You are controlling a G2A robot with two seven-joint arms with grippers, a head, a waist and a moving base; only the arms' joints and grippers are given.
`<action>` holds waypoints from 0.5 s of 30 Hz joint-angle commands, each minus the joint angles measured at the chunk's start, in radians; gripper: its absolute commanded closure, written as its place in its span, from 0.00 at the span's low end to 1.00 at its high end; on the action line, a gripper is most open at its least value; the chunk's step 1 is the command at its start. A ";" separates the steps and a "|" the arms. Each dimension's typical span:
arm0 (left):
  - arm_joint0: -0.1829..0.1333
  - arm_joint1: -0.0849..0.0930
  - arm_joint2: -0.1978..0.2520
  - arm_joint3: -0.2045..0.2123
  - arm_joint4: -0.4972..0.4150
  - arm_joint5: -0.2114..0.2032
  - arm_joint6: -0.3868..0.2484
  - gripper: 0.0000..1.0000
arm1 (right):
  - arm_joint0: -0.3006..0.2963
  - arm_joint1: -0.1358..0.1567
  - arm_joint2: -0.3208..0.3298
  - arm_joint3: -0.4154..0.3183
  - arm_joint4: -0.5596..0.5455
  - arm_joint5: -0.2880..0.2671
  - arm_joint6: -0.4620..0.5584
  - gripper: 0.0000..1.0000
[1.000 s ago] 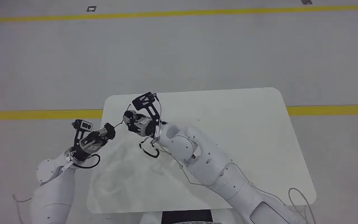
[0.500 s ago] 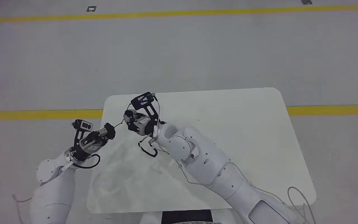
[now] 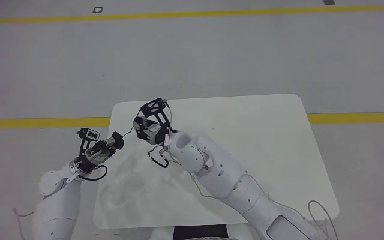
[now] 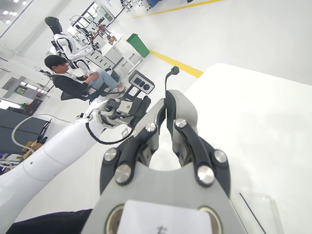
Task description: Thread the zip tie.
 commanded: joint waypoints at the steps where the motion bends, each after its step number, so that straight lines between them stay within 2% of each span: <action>1: 0.000 0.000 0.000 0.000 0.000 0.000 0.000 1.00 | -0.003 0.001 0.002 -0.005 -0.003 -0.003 0.001 1.00; 15: 0.000 0.000 0.000 0.000 0.000 0.000 0.000 1.00 | -0.010 0.002 0.004 -0.012 -0.007 -0.013 0.022 1.00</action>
